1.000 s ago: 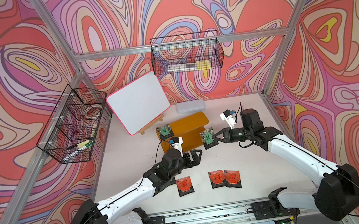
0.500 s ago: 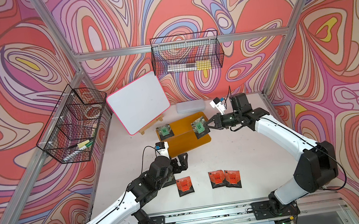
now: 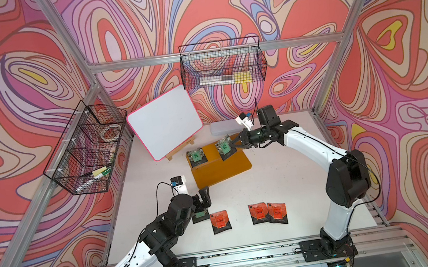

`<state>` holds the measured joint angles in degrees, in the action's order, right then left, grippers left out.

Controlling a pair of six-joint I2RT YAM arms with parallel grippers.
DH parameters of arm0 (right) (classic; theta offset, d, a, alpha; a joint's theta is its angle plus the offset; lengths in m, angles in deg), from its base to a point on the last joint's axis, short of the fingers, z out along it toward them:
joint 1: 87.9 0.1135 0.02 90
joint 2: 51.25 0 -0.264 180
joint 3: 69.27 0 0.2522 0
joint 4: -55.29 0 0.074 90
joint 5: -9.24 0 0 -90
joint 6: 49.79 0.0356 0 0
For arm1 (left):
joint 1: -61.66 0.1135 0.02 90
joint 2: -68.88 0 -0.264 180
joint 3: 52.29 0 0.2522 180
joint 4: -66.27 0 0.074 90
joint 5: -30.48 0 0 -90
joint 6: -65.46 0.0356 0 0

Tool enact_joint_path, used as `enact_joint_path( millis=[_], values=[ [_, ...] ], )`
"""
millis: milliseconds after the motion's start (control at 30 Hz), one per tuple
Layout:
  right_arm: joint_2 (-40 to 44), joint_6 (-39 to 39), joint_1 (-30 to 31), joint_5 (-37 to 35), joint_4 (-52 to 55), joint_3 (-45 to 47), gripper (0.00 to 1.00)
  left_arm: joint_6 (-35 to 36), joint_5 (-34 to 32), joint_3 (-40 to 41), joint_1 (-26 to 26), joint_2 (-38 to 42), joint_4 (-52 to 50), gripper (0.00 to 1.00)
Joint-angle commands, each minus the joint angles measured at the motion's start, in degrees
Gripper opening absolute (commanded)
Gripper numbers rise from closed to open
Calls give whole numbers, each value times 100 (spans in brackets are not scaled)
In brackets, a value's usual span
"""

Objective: Place the tea bags on the shelf by color
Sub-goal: Place the tea bag on the shelf.

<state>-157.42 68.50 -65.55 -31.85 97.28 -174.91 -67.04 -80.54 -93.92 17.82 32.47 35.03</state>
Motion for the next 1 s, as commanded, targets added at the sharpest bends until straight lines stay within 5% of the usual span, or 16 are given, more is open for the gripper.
enact_joint_path(
  millis=[0, 967],
  values=[
    [-287, 125, 109, 75, -13, -312, 0, 49, -223, 117, 58, 136, -276, 99],
    [-1660, 647, 338, -210, 480, -1810, 0, -4, -193, 326, 103, 326, -222, 99]
  ],
)
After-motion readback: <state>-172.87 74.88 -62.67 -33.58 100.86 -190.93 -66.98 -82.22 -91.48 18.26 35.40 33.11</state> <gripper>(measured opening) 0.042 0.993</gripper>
